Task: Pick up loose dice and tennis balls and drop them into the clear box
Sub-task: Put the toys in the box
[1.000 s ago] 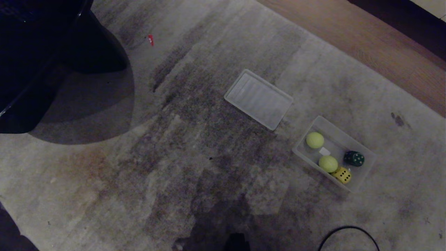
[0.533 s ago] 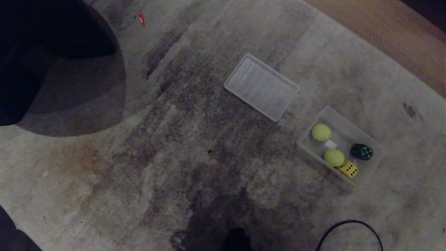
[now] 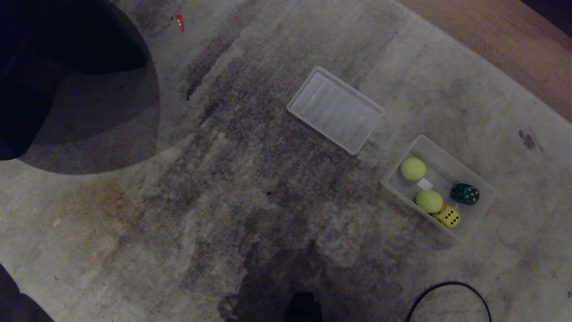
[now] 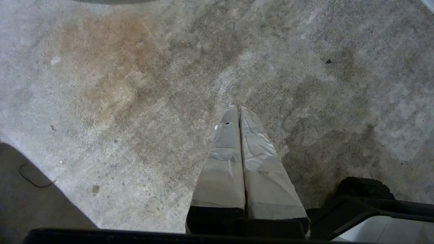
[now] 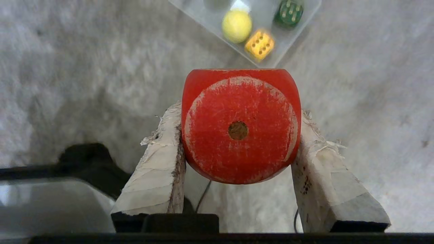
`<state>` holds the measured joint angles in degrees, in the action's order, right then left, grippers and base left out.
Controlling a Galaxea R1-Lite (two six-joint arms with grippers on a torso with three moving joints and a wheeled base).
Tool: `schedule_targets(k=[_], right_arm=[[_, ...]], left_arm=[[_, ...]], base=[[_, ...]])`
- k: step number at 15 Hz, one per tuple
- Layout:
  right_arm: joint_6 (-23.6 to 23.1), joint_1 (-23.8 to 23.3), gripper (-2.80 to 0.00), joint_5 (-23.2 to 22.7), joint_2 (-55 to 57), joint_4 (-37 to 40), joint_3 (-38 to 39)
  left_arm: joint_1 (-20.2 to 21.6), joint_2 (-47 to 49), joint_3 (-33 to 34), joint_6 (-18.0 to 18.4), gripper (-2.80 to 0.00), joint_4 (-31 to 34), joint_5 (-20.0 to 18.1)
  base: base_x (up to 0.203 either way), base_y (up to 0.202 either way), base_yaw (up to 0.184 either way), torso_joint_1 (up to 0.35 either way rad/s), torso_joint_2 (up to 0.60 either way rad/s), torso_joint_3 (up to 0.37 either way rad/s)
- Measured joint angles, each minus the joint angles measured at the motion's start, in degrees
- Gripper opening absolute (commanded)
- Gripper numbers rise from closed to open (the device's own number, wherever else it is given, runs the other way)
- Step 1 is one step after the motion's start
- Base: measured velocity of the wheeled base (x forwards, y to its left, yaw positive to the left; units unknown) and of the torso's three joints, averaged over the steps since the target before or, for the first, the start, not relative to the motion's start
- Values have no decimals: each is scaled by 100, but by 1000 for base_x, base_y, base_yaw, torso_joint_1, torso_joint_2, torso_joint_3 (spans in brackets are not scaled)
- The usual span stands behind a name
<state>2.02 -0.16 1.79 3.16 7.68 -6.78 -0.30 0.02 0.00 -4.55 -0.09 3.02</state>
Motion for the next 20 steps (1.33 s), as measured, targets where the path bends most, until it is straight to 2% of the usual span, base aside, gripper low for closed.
schedule_targets(k=[3, 5, 7, 11, 14, 17, 20], right_arm=[[343, -13, -280, 42, 1160, -82, -673], [741, -25, -280, 69, 2330, -479, -1059], [1064, -36, -280, 155, 3628, -1215, -1292], [1570, -100, -280, 314, 6392, -3408, -1719], [1938, -149, -280, 353, 7995, -4494, -2293], [2074, -353, -280, 375, 9175, -4864, -2817], [2091, -653, -280, 383, 10054, -5210, -2973]], left_arm=[[1, 0, 0, 1, -280, 2, 4], [0, 0, 0, 1, -280, 0, 3], [4, 0, 0, 1, -280, 2, 3], [1, 0, 0, -3, -280, 2, 2], [0, 0, 0, -3, -280, 2, 1], [1, 0, 0, -1, -280, 2, 3], [1, 0, 0, -3, -280, 2, 3]], base=[[0, 0, 0, 0, 0, 0], [0, 0, 0, 0, 0, 0], [0, 0, 0, 0, 0, 0], [0, 0, 0, 0, 0, 0], [0, 0, 0, 0, 0, 0], [0, 0, 0, 0, 0, 0], [0, 0, 0, 0, 0, 0]])
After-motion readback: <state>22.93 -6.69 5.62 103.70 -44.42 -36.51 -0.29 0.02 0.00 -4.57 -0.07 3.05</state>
